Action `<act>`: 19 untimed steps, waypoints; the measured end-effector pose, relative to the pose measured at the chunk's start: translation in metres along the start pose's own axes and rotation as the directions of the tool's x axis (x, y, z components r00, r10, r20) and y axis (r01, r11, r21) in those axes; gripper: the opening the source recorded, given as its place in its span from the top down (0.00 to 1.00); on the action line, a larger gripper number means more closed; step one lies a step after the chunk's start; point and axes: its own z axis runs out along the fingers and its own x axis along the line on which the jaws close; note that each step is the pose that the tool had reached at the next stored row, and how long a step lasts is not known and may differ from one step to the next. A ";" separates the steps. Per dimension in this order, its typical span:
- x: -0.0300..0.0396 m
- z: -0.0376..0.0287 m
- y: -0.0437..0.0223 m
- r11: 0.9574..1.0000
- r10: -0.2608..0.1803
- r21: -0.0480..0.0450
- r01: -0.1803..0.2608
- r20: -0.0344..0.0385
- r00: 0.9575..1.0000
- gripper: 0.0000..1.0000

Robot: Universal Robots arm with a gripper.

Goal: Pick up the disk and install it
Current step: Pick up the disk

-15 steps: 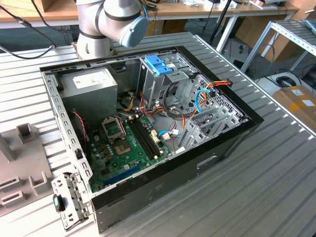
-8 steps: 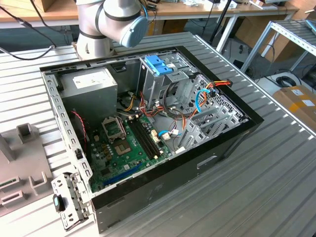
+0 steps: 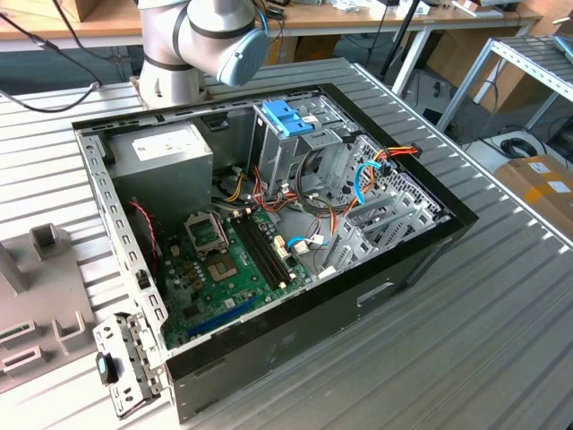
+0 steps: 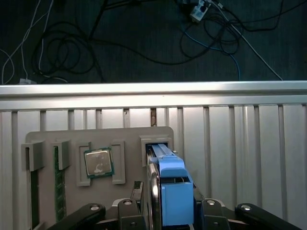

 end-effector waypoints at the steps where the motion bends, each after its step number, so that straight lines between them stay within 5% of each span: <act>1: 0.0000 0.0012 0.0000 1.000 0.000 0.000 0.000 0.000 1.000 0.52; 12: 0.0002 0.0039 -0.0001 1.000 0.000 0.000 0.000 0.000 1.000 0.52; 15: 0.0002 0.0039 -0.0001 1.000 0.000 0.000 0.000 0.000 1.000 0.63; 19: 0.0002 0.0040 -0.0001 1.000 0.000 0.000 0.000 0.000 1.000 0.63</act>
